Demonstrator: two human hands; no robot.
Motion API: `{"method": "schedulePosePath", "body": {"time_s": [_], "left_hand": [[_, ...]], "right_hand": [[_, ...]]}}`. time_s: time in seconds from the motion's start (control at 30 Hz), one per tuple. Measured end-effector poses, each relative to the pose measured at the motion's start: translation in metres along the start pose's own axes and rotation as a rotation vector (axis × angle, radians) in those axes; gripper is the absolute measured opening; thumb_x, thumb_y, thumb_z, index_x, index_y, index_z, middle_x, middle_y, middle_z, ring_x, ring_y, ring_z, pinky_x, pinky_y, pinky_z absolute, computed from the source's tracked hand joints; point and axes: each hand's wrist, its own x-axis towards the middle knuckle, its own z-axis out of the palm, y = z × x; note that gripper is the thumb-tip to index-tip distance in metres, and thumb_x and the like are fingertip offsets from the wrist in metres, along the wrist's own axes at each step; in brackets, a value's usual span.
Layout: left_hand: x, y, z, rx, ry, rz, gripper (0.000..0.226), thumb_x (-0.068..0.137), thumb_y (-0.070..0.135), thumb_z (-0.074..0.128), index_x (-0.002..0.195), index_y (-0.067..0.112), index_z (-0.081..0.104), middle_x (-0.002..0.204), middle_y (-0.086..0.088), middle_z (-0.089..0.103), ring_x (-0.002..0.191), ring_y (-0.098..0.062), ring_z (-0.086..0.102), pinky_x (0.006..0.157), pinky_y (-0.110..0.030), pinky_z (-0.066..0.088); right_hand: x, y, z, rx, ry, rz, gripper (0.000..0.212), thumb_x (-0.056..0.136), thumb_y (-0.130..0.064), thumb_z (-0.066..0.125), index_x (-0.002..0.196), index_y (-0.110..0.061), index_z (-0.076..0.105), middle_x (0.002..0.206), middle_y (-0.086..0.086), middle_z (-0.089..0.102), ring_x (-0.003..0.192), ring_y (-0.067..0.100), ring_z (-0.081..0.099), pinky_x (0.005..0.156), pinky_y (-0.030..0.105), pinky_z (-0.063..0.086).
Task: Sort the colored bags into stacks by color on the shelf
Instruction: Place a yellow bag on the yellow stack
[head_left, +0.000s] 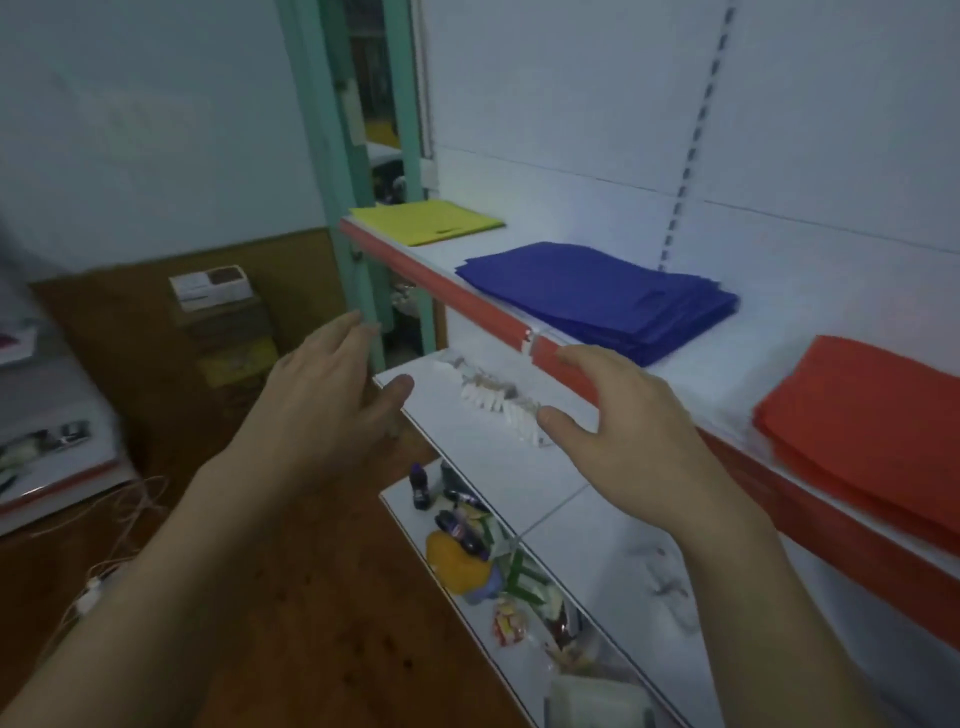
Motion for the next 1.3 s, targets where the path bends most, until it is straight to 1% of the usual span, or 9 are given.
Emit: {"method": "schedulePosePath", "body": {"time_s": [0.27,0.4,0.6,0.77,0.9,1.03,1.13,1.2,1.3], "left_hand": [[0.061,-0.122,0.038,-0.060,-0.017,-0.177,0.076,0.094,0.065,0.038,0.153,0.019,0.030,0.161,-0.002,0.026,0.147,-0.022,0.028,0.115,-0.049,0.034],[0.125,-0.165,0.055,-0.062,-0.012,-0.202,0.074,0.095,0.064,0.040,0.153,0.020,0.028,0.162,-0.001,0.025,0.147,-0.021,0.026,0.116,-0.049,0.033],[0.232,-0.214,0.071,-0.135,-0.002,-0.212,0.071,0.095,0.061,0.041,0.153,0.022,0.031,0.162,0.003,0.026,0.147,-0.018,0.027,0.116,-0.047,0.033],[0.298,-0.244,0.093,-0.205,0.003,-0.225,0.070,0.094,0.059,0.043,0.151,0.021,0.035,0.160,0.003,0.030,0.144,-0.017,0.034,0.113,-0.046,0.039],[0.365,-0.254,0.114,-0.242,0.004,-0.158,0.062,0.096,0.053,0.047,0.149,0.021,0.041,0.159,0.004,0.030,0.144,-0.016,0.033,0.114,-0.044,0.037],[0.435,-0.261,0.137,-0.283,-0.011,0.026,0.057,0.097,0.052,0.047,0.144,0.020,0.047,0.156,0.002,0.037,0.143,-0.015,0.033,0.113,-0.037,0.031],[0.493,-0.272,0.157,-0.307,-0.071,0.141,0.063,0.095,0.061,0.040,0.144,0.023,0.047,0.156,0.000,0.036,0.146,-0.019,0.028,0.116,-0.050,0.025],[0.538,-0.280,0.170,-0.222,-0.138,0.147,0.064,0.093,0.065,0.036,0.145,0.029,0.045,0.160,0.000,0.028,0.151,-0.022,0.015,0.115,-0.065,0.010],[0.604,-0.288,0.186,-0.121,-0.286,0.119,0.065,0.094,0.066,0.039,0.149,0.030,0.038,0.165,-0.001,0.016,0.153,-0.025,-0.001,0.113,-0.070,-0.001]], "right_hand": [[0.131,-0.028,0.092,0.067,-0.107,-0.052,0.055,0.095,-0.040,0.062,0.146,-0.027,0.044,0.145,-0.010,0.049,0.125,0.005,0.045,0.096,0.020,0.033],[0.204,-0.029,0.140,0.071,-0.167,-0.024,0.060,0.095,-0.046,0.059,0.150,-0.031,0.037,0.153,-0.011,0.041,0.140,0.013,0.039,0.111,0.036,0.036],[0.320,-0.026,0.194,0.114,-0.167,-0.023,0.057,0.094,-0.046,0.061,0.146,-0.032,0.041,0.146,-0.012,0.047,0.131,0.010,0.046,0.104,0.042,0.049],[0.390,-0.028,0.230,0.156,-0.176,0.010,0.055,0.095,-0.043,0.061,0.145,-0.030,0.042,0.143,-0.014,0.048,0.129,0.007,0.045,0.106,0.030,0.043],[0.422,-0.023,0.240,0.226,-0.172,0.079,0.057,0.094,-0.044,0.061,0.145,-0.038,0.037,0.130,-0.026,0.045,0.116,-0.006,0.044,0.088,0.001,0.034],[0.445,-0.013,0.245,0.178,-0.114,0.146,0.059,0.094,-0.050,0.057,0.147,-0.041,0.034,0.143,-0.027,0.038,0.129,-0.004,0.037,0.097,0.015,0.034],[0.471,-0.004,0.253,0.091,-0.048,0.214,0.059,0.093,-0.052,0.056,0.147,-0.042,0.035,0.144,-0.029,0.036,0.129,-0.009,0.033,0.093,0.007,0.026],[0.491,0.001,0.259,0.054,0.019,0.305,0.059,0.092,-0.051,0.058,0.146,-0.041,0.036,0.142,-0.026,0.040,0.127,-0.007,0.035,0.089,0.003,0.024],[0.518,0.008,0.270,-0.034,0.051,0.436,0.055,0.092,-0.051,0.059,0.142,-0.043,0.037,0.141,-0.017,0.047,0.124,0.005,0.043,0.090,0.017,0.027]]}}
